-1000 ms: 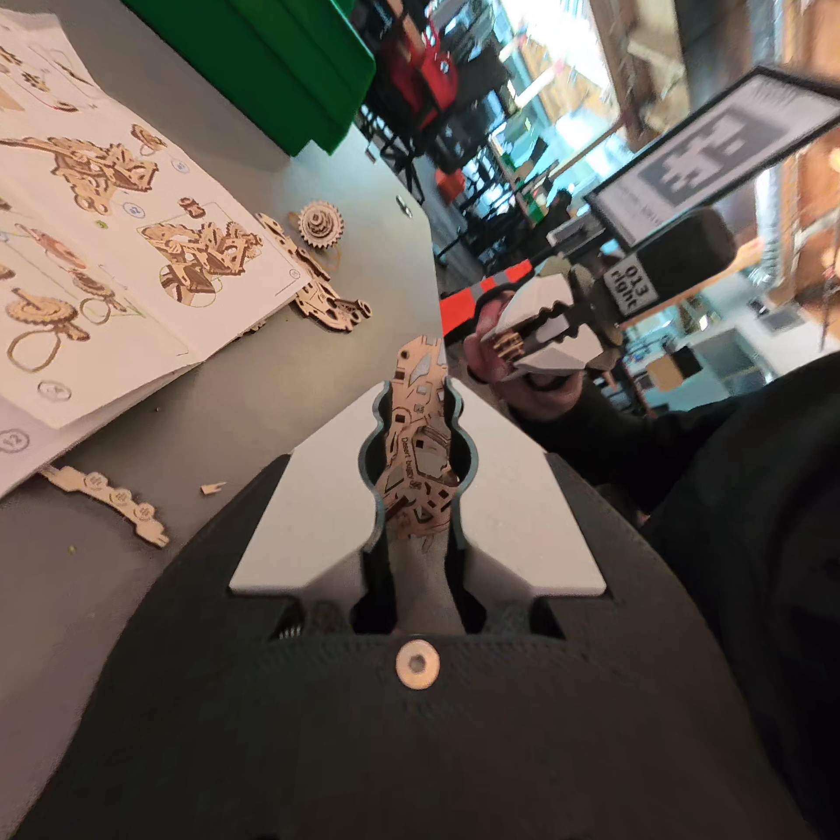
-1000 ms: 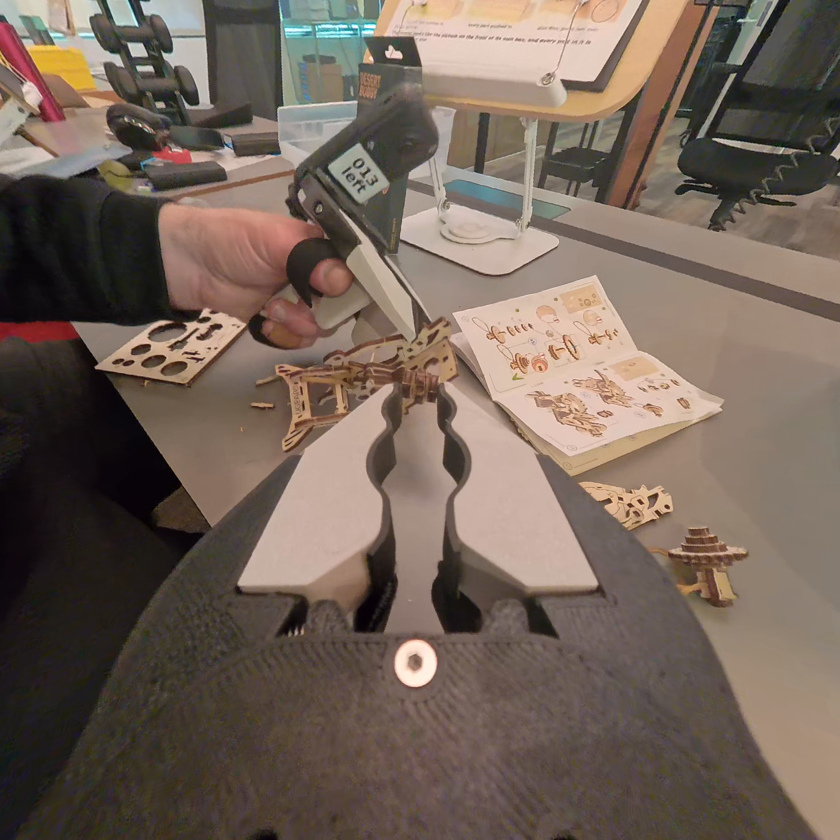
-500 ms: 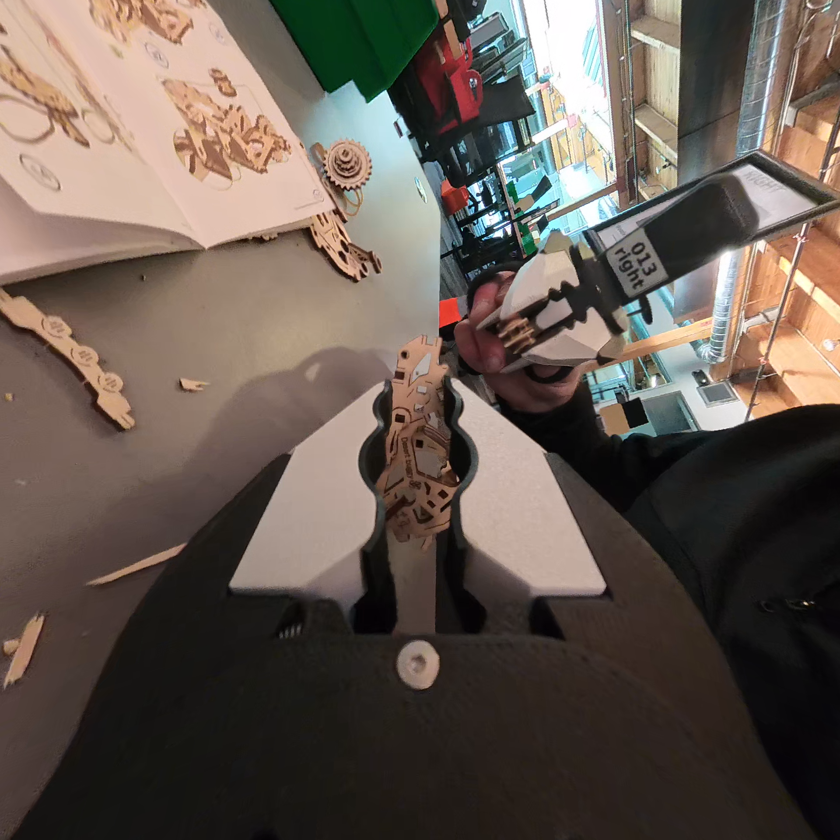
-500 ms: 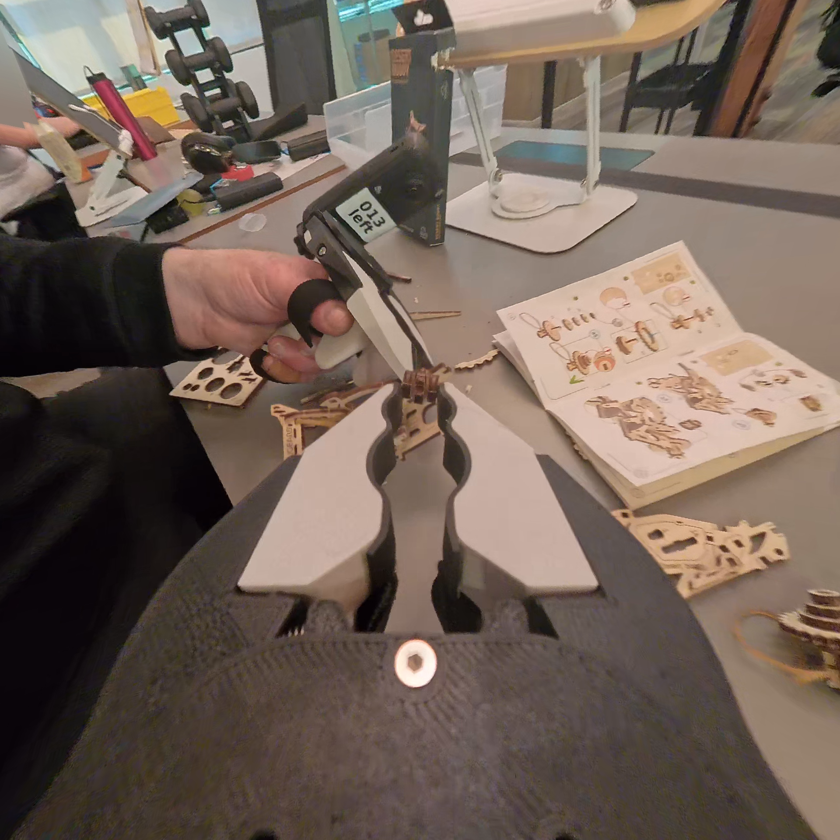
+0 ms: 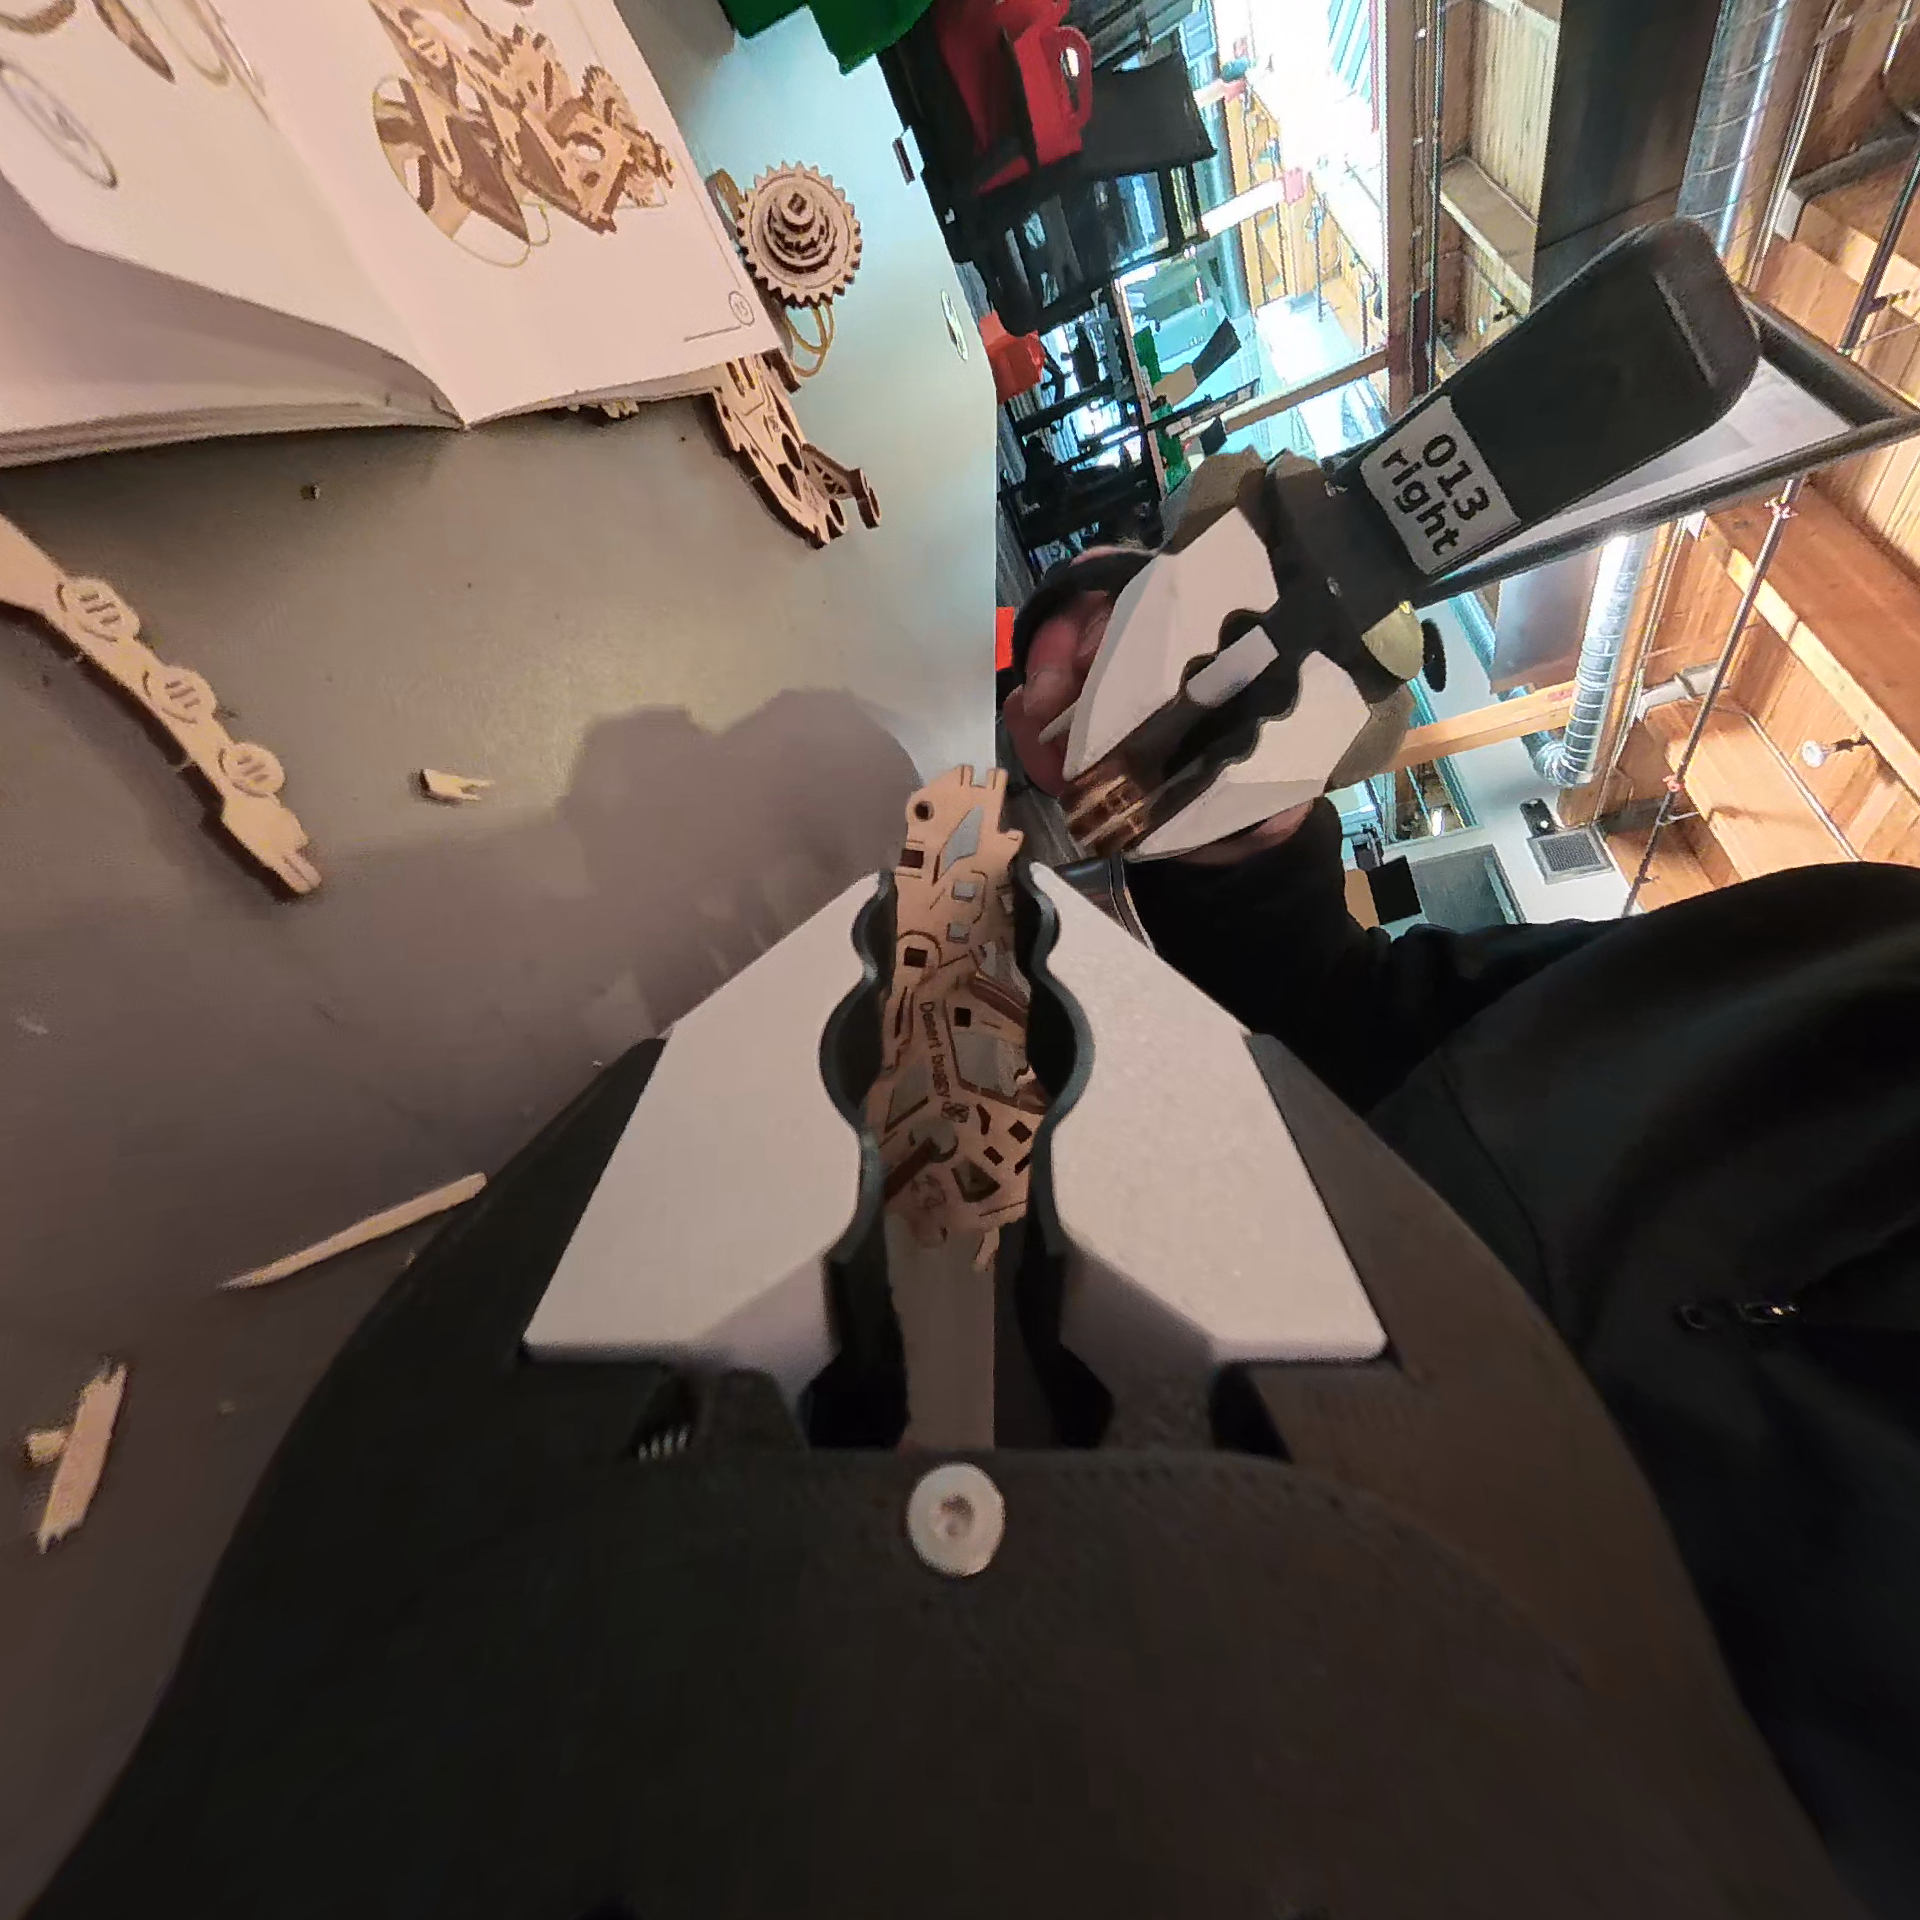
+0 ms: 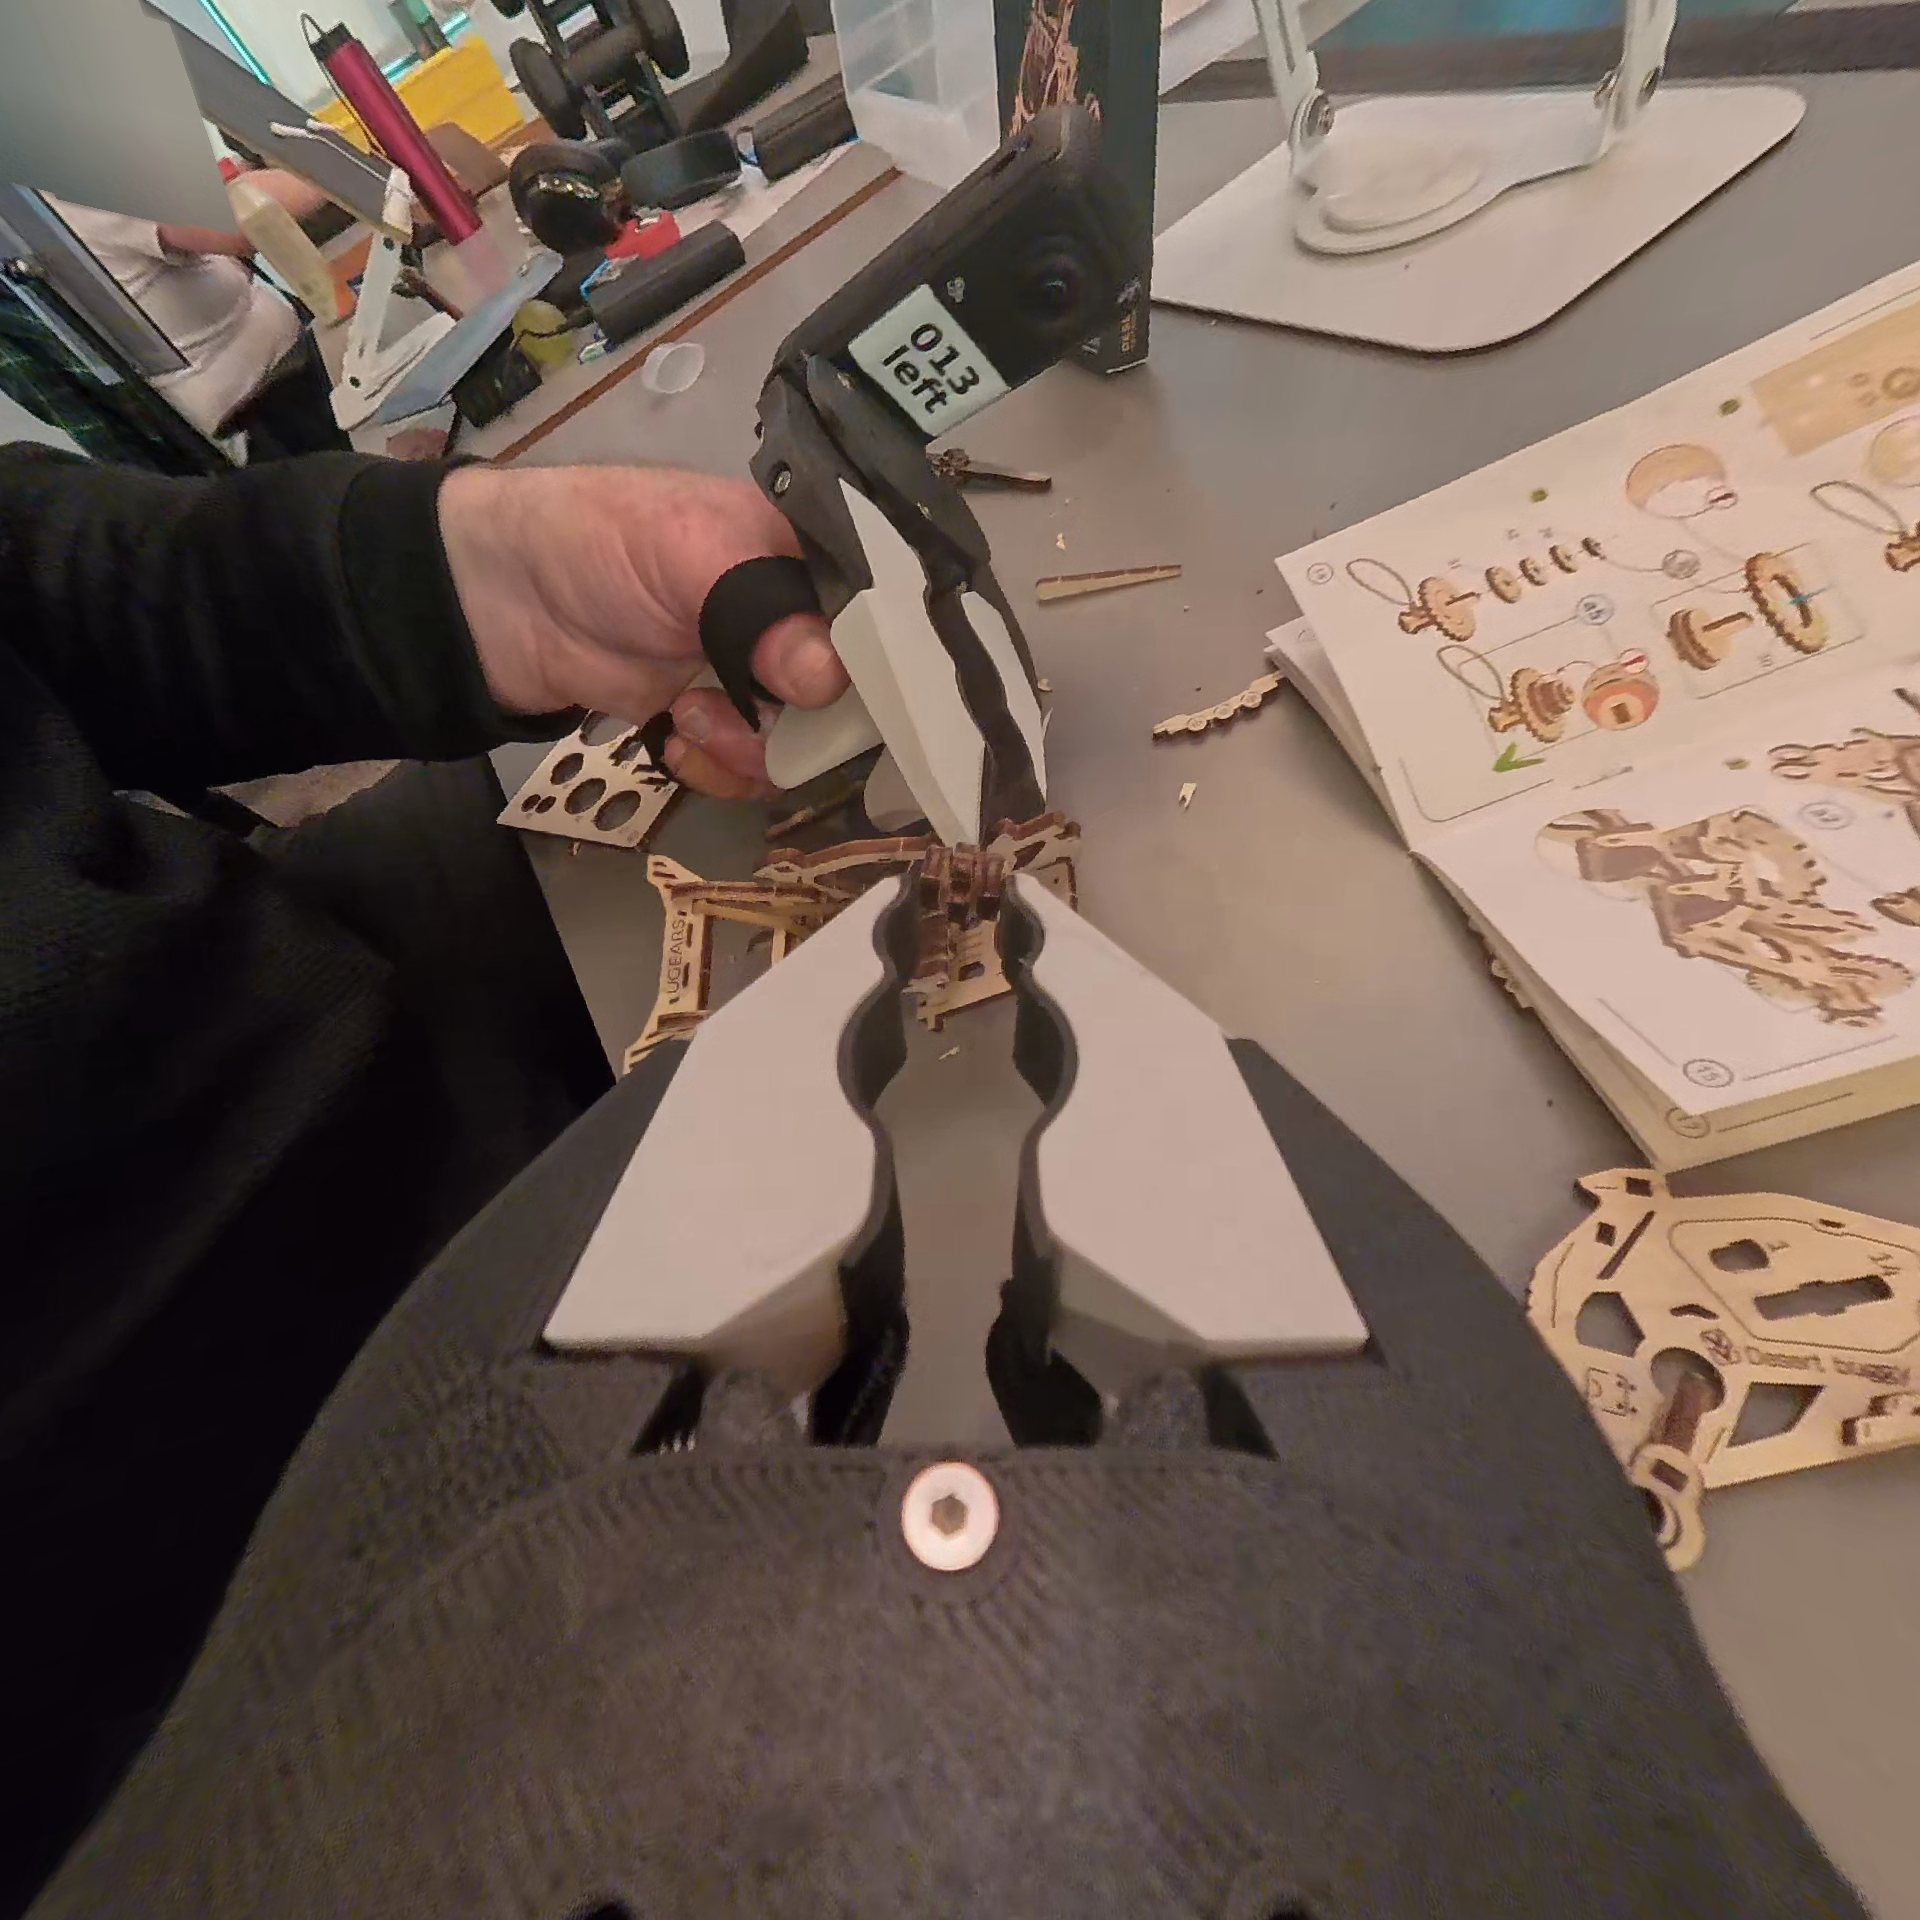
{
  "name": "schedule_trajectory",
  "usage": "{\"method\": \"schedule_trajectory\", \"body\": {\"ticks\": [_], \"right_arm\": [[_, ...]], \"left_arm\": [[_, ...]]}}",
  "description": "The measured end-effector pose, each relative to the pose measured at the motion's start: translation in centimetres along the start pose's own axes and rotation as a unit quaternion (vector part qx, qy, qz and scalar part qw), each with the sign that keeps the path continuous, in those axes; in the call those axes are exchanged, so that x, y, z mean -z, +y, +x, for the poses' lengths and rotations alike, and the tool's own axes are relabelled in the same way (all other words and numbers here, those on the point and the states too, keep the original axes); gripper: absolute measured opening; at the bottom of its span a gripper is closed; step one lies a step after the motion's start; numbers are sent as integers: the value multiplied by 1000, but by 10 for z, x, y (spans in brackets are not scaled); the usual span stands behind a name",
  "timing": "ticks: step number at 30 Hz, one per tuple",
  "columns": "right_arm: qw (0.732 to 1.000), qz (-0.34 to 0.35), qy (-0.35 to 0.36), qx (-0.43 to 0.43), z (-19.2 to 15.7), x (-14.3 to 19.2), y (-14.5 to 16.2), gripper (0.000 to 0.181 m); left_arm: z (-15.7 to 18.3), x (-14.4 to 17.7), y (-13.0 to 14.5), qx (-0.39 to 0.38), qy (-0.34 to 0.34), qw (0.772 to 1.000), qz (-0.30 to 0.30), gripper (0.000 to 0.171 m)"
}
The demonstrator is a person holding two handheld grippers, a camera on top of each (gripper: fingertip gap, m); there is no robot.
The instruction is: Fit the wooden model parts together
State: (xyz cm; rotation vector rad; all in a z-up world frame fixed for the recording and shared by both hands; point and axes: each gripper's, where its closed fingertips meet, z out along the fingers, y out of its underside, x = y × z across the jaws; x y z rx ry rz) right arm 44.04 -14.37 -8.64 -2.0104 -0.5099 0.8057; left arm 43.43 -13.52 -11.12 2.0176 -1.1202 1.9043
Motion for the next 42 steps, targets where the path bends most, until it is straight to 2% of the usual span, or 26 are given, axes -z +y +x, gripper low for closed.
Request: {"method": "schedule_trajectory", "body": {"ticks": [22, 42], "right_arm": [[999, -29, -23, -40, 0, -3, 7, 12], [994, -104, -7, -29, -1, -18, 24, 12]], "left_arm": [[-2, -1, 0, 24, 23, 999, -6, 20], [-1, -1, 0, 27, 31, 999, -7, 20]]}}
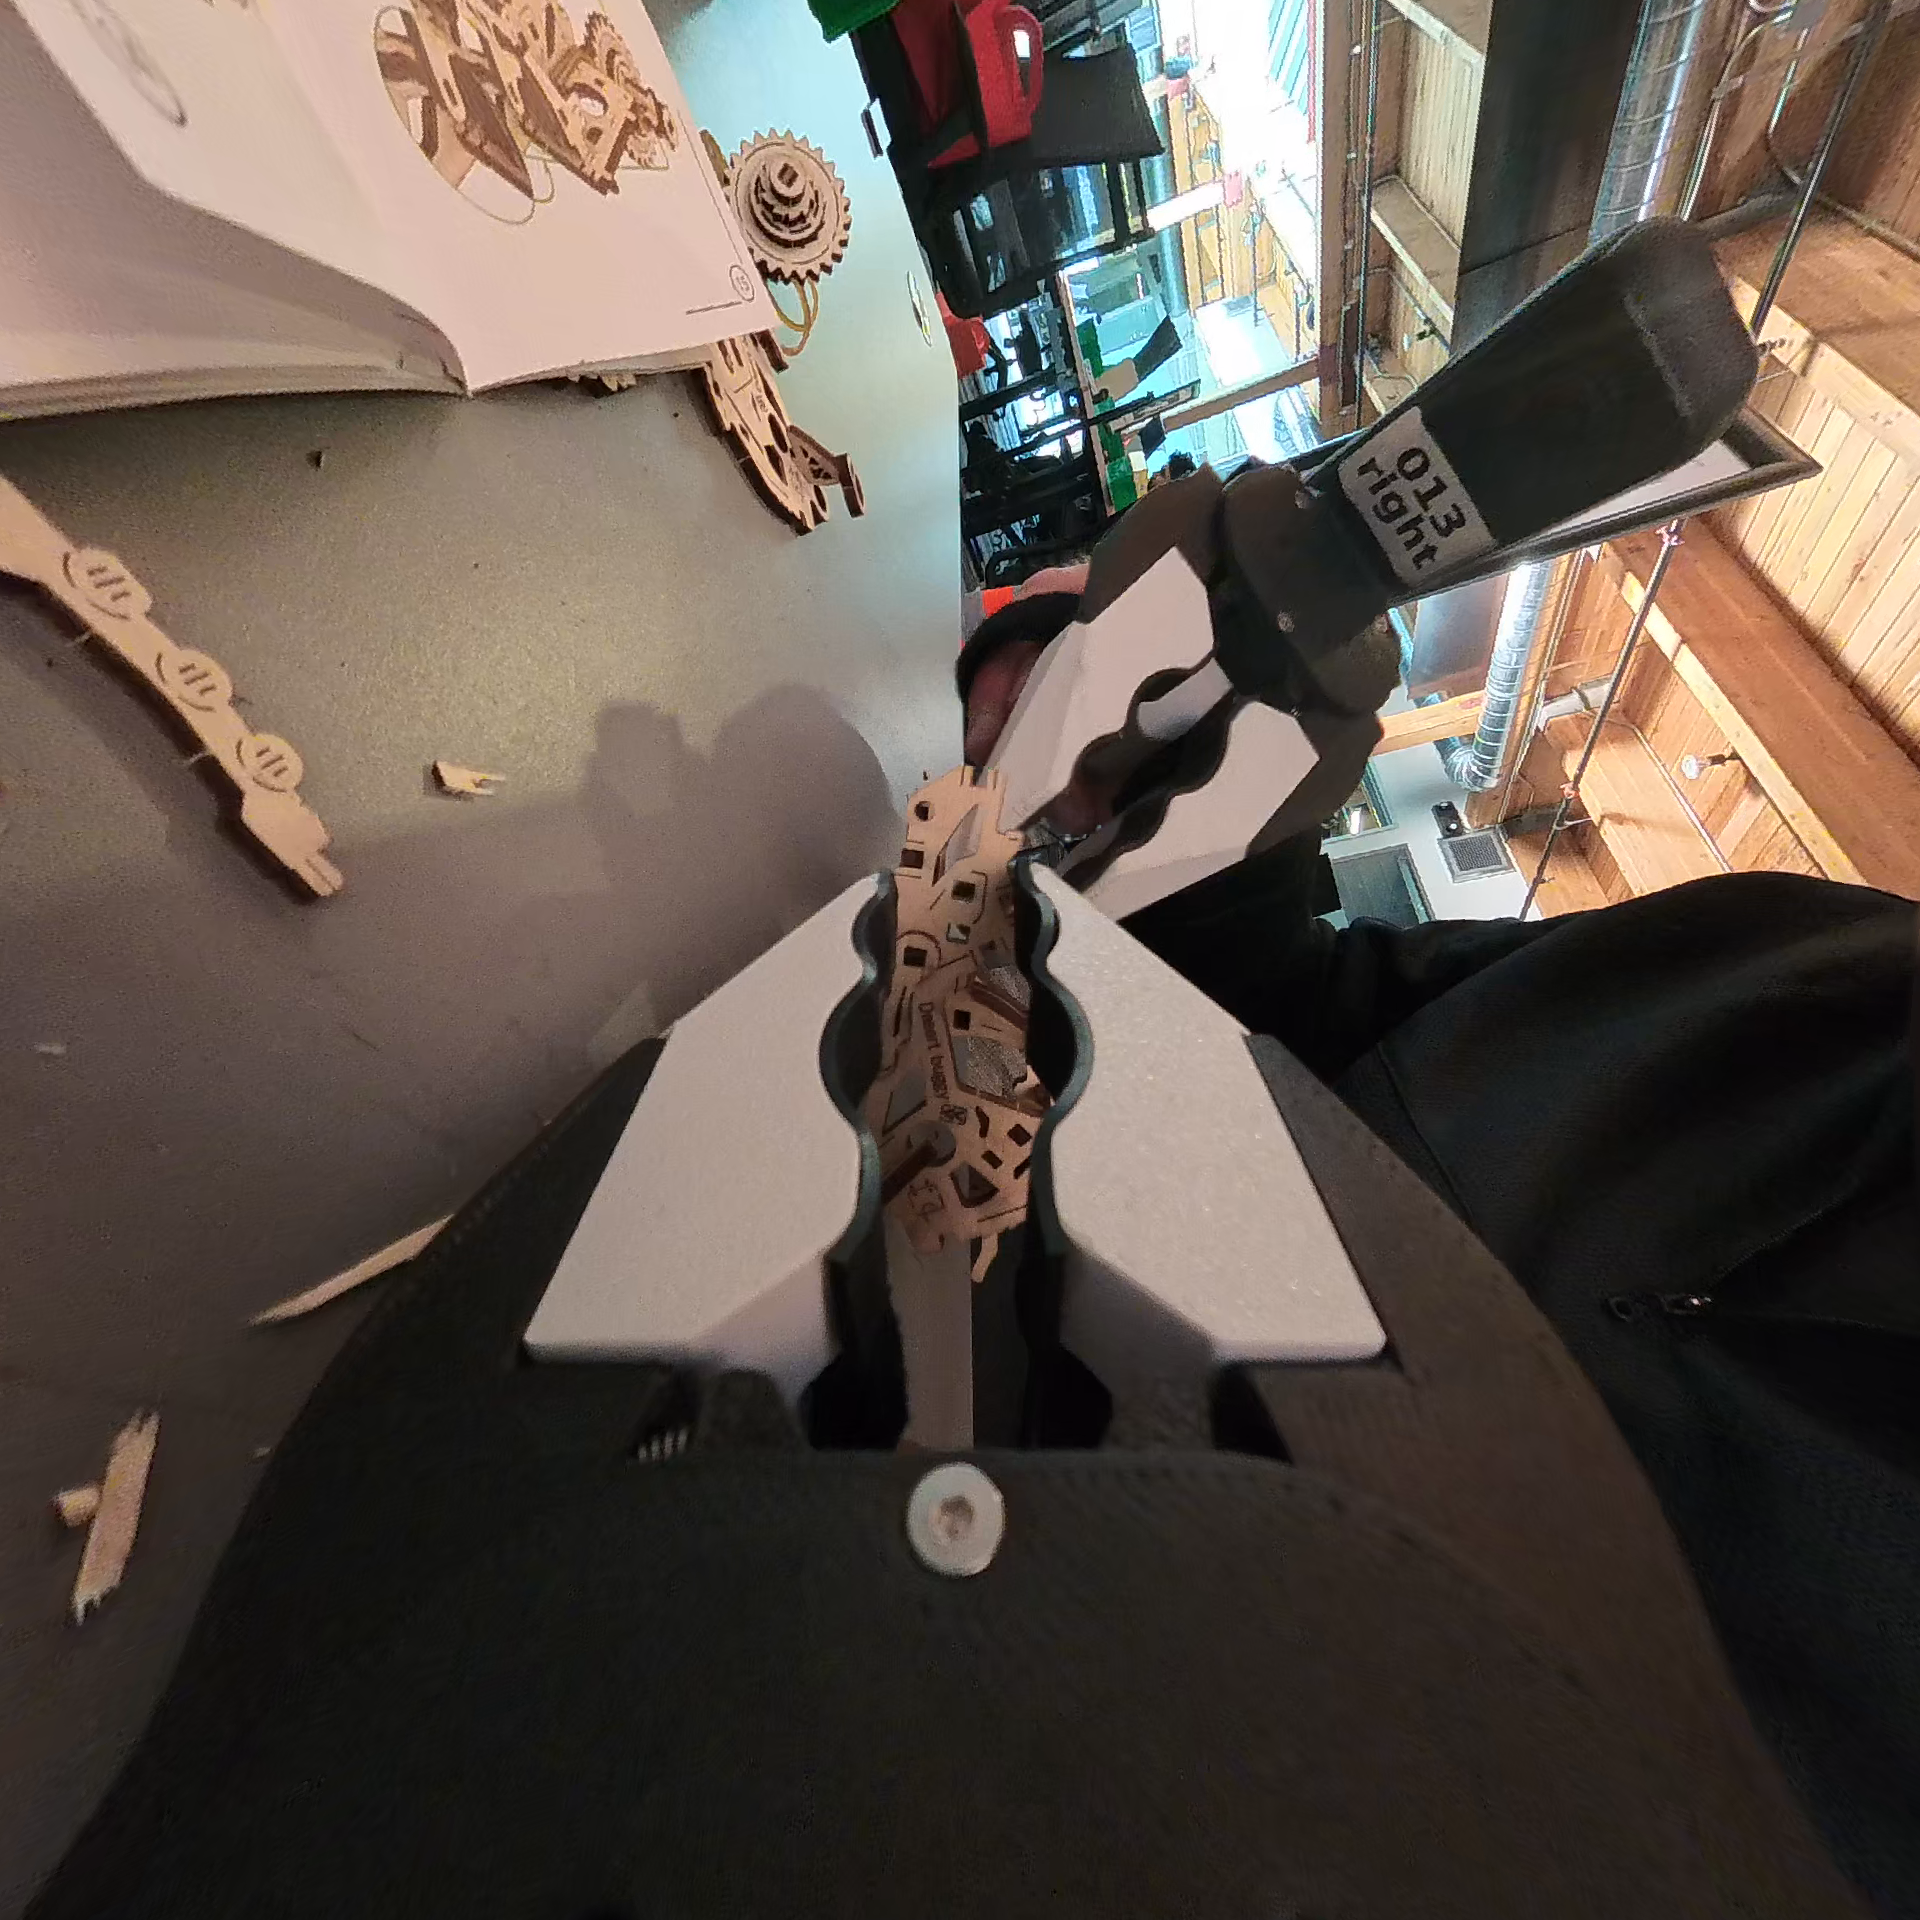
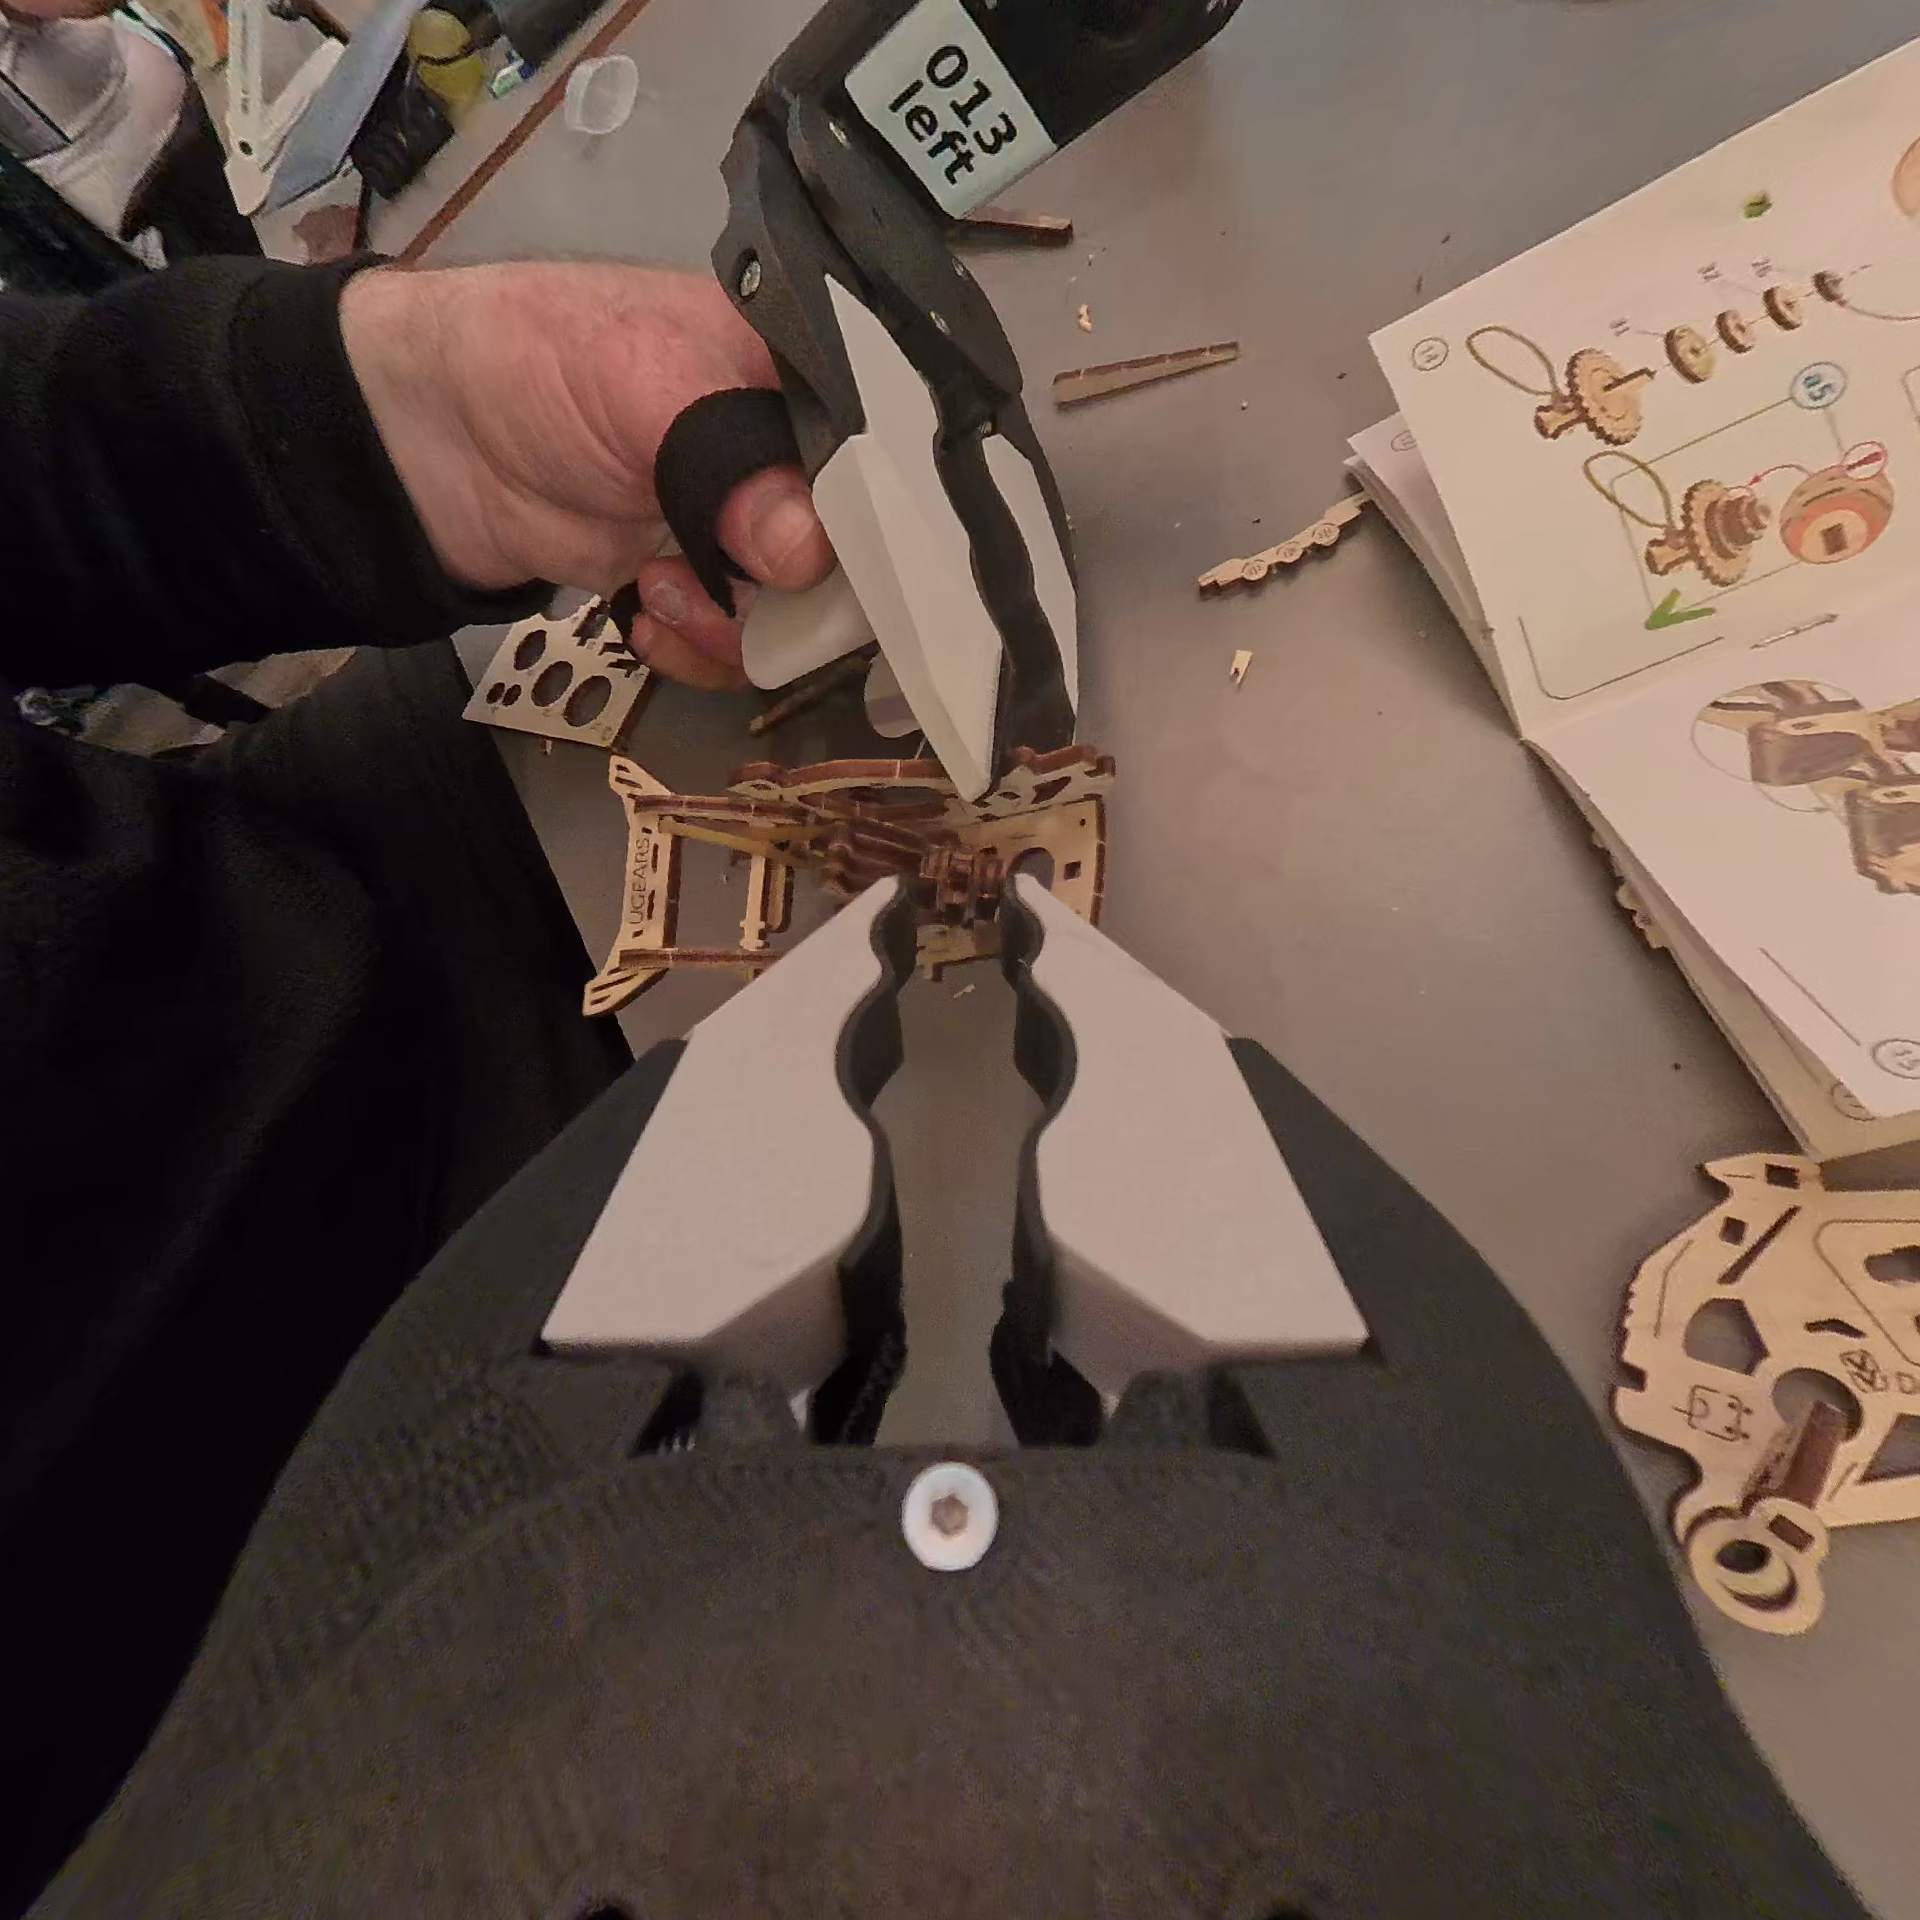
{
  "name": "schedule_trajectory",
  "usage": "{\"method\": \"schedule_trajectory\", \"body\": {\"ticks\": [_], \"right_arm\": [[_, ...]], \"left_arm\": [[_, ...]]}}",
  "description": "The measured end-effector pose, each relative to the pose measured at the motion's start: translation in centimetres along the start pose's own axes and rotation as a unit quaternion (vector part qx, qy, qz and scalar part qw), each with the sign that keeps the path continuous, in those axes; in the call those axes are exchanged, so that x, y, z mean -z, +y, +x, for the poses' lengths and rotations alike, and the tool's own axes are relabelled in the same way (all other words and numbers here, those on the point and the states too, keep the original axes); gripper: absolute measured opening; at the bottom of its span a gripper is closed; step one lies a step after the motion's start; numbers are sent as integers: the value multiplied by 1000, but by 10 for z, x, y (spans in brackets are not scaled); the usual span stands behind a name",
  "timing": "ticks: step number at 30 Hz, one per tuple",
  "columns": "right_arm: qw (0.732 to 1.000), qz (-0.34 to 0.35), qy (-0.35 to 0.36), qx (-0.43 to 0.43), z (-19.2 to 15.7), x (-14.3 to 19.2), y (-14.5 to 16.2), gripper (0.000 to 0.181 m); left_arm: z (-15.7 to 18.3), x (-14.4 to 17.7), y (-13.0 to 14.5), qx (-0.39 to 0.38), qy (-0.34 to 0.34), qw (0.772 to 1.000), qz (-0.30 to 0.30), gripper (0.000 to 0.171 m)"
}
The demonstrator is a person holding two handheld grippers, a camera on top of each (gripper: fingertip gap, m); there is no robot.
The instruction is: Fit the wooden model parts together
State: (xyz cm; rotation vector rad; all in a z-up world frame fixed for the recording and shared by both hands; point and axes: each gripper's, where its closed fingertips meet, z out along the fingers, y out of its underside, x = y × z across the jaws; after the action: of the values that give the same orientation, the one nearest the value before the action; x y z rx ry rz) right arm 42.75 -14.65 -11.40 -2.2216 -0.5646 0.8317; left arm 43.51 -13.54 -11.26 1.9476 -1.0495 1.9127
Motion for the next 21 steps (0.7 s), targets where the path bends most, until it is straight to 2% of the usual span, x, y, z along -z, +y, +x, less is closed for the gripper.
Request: {"method": "schedule_trajectory", "body": {"ticks": [8, 13, 19, 21], "right_arm": [[1000, -7, 17, 6, 2, -2, -1, 18], [999, -3, 39, 17, 3, 8, 1, 25], [997, -19, 69, 40, -6, 36, 27, 31], [996, -35, 66, 56, -19, 45, 48, 38]], "left_arm": [[0, 0, 0, 2, 1, 1000, 0, 20], [-1, 1, 0, 4, 1, 1000, 1, 20], [-1, 1, -1, 5, 1, 1000, 2, 20], [-1, 1, -1, 5, 1, 1000, 3, 20]]}}
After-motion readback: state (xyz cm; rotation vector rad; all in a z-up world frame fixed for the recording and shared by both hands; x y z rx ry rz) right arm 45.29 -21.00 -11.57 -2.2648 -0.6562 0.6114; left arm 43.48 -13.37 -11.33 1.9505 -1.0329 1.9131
